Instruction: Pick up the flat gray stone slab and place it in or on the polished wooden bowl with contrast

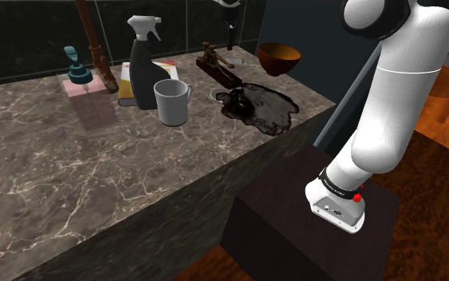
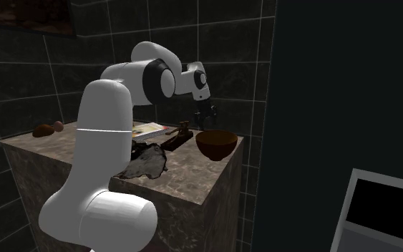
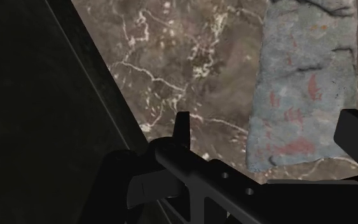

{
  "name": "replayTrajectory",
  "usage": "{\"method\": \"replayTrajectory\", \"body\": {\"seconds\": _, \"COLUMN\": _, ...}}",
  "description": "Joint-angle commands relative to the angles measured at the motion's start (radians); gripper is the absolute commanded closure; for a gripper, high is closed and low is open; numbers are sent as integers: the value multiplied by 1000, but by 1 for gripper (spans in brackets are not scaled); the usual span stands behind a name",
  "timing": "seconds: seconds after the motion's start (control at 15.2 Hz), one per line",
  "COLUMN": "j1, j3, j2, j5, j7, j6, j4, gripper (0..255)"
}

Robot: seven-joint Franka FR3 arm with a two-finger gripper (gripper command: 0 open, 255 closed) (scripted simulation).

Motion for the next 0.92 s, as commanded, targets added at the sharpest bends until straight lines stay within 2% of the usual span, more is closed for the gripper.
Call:
{"method": "replayTrajectory", "body": {"seconds": 0.0, "j1": 0, "j3": 0, "j2": 0, "j5": 0, "j7": 0, "j6": 1, "j4": -1, "gripper": 0}}
{"method": "replayTrajectory", "body": {"seconds": 0.13, "j1": 0, "j3": 0, "j2": 0, "j5": 0, "j7": 0, "j6": 0, "j4": 0, "gripper": 0}}
{"method": "replayTrajectory", "body": {"seconds": 0.2, "j1": 0, "j3": 0, "j2": 0, "j5": 0, "j7": 0, "j6": 0, "j4": 0, "gripper": 255}}
{"method": "replayTrajectory", "body": {"seconds": 0.79, "j1": 0, "j3": 0, "j2": 0, "j5": 0, "j7": 0, "j6": 0, "j4": 0, "gripper": 255}}
{"method": "replayTrajectory", "body": {"seconds": 0.86, "j1": 0, "j3": 0, "j2": 0, "j5": 0, "j7": 0, "j6": 0, "j4": 0, "gripper": 0}}
